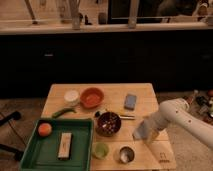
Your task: Place towel in red bowl
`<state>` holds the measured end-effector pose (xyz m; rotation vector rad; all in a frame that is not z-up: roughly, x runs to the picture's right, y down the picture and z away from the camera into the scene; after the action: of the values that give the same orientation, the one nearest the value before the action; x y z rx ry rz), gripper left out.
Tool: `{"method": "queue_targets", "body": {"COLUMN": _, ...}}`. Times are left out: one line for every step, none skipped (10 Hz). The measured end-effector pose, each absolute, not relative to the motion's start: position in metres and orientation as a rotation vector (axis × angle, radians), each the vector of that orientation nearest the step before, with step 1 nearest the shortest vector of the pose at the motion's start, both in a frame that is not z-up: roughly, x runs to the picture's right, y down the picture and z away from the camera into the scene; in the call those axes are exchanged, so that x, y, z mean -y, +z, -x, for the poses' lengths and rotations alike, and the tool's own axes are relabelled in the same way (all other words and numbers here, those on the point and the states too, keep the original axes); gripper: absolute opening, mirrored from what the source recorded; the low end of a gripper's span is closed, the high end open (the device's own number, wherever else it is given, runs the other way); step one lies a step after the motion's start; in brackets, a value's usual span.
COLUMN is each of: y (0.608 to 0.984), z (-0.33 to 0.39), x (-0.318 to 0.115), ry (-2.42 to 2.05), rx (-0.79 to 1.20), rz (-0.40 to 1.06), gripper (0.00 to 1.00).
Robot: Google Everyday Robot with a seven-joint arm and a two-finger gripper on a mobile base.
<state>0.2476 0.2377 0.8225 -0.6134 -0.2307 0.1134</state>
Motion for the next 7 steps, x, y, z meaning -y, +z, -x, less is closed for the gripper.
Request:
{"method": "queue_targets", "body": {"y": 0.8238, "z": -0.2493, "x": -0.2393, "ry": 0.115, "rx": 0.231, "rz": 0.617, "gripper": 0.80}}
{"method": "queue_targets", "body": {"y": 0.8257, "z": -0.2511, "x": -0.2415, "ry": 0.115, "rx": 0.232, "rz": 0.621, "gripper": 0.79}}
{"method": "queue_targets", "body": {"y": 0.8268, "z": -0.2520, "x": -0.2429, "ry": 0.114, "rx": 0.233, "rz": 0.624, "gripper": 0.74}}
{"method": "queue_targets", "body": {"y": 0.8275, "z": -0.2525, "x": -0.2443, "ry": 0.111, "rx": 0.234, "rz": 0.626, "gripper": 0.66}}
{"method": "queue_targets", "body": {"y": 0.8278, "z": -0.2533, "x": -0.2452, "ry": 0.108, "rx": 0.236, "rz": 0.627, "gripper": 0.56}}
{"method": "queue_targets", "body": {"y": 0.8280, "z": -0.2541, "x": -0.2463, "ry": 0.106, "rx": 0.237, "rz": 0.629, "gripper": 0.44}}
{"method": "queue_targets", "body": {"y": 0.8278, "z": -0.2545, "x": -0.2465, "ry": 0.105, "rx": 0.238, "rz": 0.629, "gripper": 0.34}}
